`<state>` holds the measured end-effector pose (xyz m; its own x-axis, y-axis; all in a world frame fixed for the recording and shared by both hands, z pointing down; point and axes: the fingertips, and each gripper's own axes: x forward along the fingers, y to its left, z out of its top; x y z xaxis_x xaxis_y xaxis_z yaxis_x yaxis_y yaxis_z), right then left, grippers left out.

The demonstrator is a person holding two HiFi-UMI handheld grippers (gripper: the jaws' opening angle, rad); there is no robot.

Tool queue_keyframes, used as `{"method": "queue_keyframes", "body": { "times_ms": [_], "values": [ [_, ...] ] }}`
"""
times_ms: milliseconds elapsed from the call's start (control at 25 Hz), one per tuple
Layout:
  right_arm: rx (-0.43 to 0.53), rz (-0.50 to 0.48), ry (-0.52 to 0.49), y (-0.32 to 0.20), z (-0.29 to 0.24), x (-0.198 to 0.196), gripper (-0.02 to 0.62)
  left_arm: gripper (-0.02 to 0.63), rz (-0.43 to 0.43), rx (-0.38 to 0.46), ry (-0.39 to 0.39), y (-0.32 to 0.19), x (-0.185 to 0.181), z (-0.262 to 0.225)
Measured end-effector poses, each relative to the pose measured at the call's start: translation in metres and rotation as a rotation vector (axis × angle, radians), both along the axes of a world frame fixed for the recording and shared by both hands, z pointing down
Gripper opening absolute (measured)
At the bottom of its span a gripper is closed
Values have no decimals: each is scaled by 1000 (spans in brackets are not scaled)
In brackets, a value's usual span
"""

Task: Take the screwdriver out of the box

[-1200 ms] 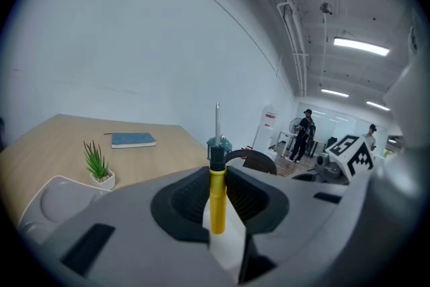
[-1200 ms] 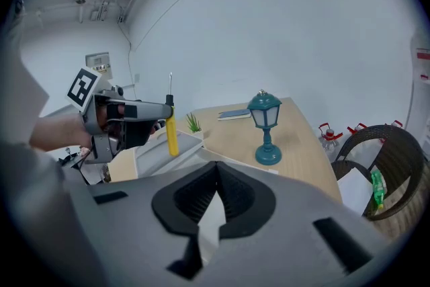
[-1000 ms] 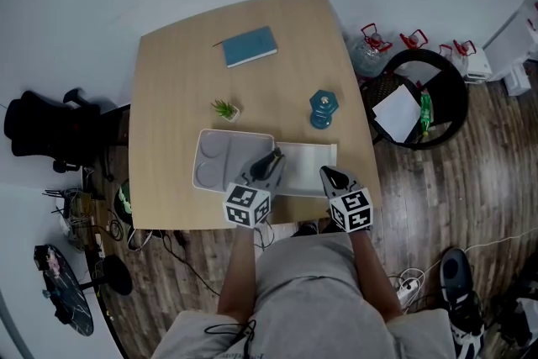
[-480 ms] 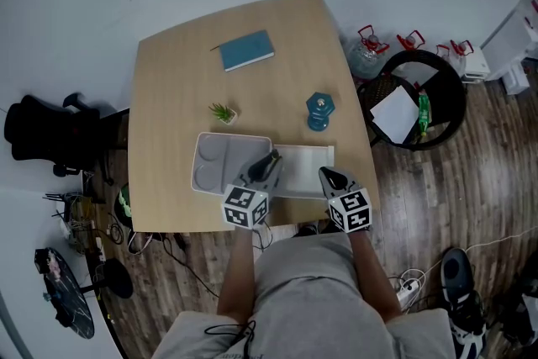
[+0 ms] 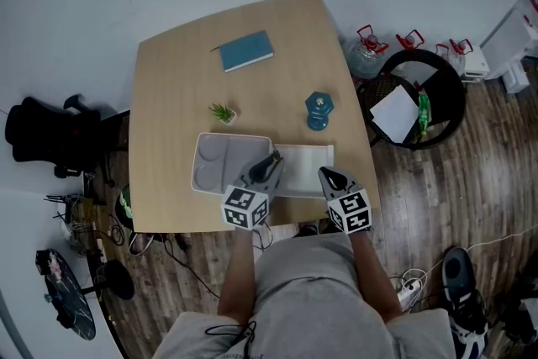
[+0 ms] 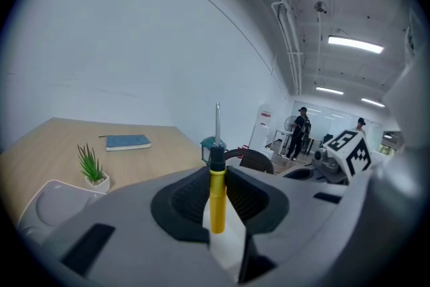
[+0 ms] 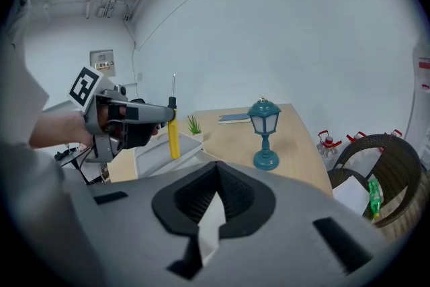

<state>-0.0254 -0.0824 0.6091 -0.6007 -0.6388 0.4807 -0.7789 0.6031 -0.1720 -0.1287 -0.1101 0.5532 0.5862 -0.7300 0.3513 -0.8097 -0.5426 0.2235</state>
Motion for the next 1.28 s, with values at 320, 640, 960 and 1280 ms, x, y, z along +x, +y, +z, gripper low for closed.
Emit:
{"method": "queue_keyframes", "body": {
  "times_ms": [320,640,960,1280],
  "values": [
    [-2,15,-14,4,2,5,3,72,17,-7,-7,2,7,3],
    [-2,27,-29,2,0,8,3,72,40,-22,-17,0,12,5],
    [-2,3,-23,2,1,2,3,72,49,-36,-7,1,13,11],
    [-10,13,-29,4,1,6,3,72,48,-58,-8,6,12,14]
  ]
}}
